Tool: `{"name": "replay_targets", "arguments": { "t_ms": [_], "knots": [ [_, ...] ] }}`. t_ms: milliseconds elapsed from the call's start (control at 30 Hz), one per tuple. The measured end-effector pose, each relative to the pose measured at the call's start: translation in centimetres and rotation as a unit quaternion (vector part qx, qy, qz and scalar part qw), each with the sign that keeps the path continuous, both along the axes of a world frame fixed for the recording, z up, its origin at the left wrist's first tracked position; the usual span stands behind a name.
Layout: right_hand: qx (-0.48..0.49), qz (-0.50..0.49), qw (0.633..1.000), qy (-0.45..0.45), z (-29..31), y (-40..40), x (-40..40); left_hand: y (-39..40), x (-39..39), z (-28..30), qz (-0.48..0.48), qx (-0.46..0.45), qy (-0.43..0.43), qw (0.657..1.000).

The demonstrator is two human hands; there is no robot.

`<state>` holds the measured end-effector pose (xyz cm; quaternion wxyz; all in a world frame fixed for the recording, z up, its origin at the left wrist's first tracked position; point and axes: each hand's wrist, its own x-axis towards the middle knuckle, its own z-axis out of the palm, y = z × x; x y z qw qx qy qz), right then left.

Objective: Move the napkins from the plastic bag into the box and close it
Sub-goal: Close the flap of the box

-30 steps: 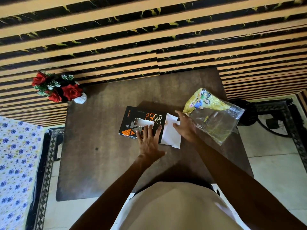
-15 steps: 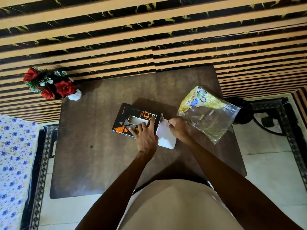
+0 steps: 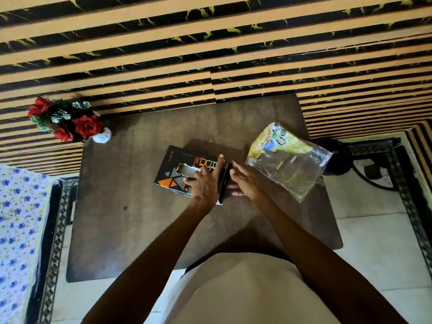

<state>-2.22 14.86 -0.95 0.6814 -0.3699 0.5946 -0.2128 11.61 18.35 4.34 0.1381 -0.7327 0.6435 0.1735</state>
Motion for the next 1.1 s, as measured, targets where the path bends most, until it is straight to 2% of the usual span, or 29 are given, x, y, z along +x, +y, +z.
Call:
{"name": "replay_targets", "arguments": {
  "t_ms": [233, 333, 400, 467, 567, 867, 1100],
  "knots": [
    [-0.007, 0.004, 1.0, 0.015, 0.7, 0.3, 1.7, -0.2, 2.8, 0.7, -0.002, 0.056, 0.137, 0.989],
    [-0.008, -0.013, 1.0, 0.023, 1.0, 0.4, 2.4, -0.4, 3.6, 1.4, -0.001, 0.051, 0.194, 0.98],
    [-0.004, -0.021, 1.0, -0.001, 1.4, 0.7, 2.8, -0.4, 4.1, 1.6, 0.006, 0.034, 0.216, 0.976],
    [-0.013, -0.021, 1.0, -0.015, 1.7, 1.0, 3.1, -0.4, 4.4, 1.6, 0.037, 0.016, 0.235, 0.971],
    [-0.044, -0.038, 0.998, 0.039, 1.9, 1.1, 3.6, -0.5, 4.7, 1.6, 0.109, -0.006, 0.282, 0.953],
    [-0.052, -0.062, 0.995, 0.064, 1.6, 1.3, 3.1, -0.7, 4.9, 0.8, 0.221, -0.029, 0.33, 0.917],
    [-0.024, -0.089, 0.993, 0.068, 2.3, 1.1, 4.6, -0.6, 4.8, 0.7, 0.206, -0.031, 0.336, 0.919]
  ]
}}
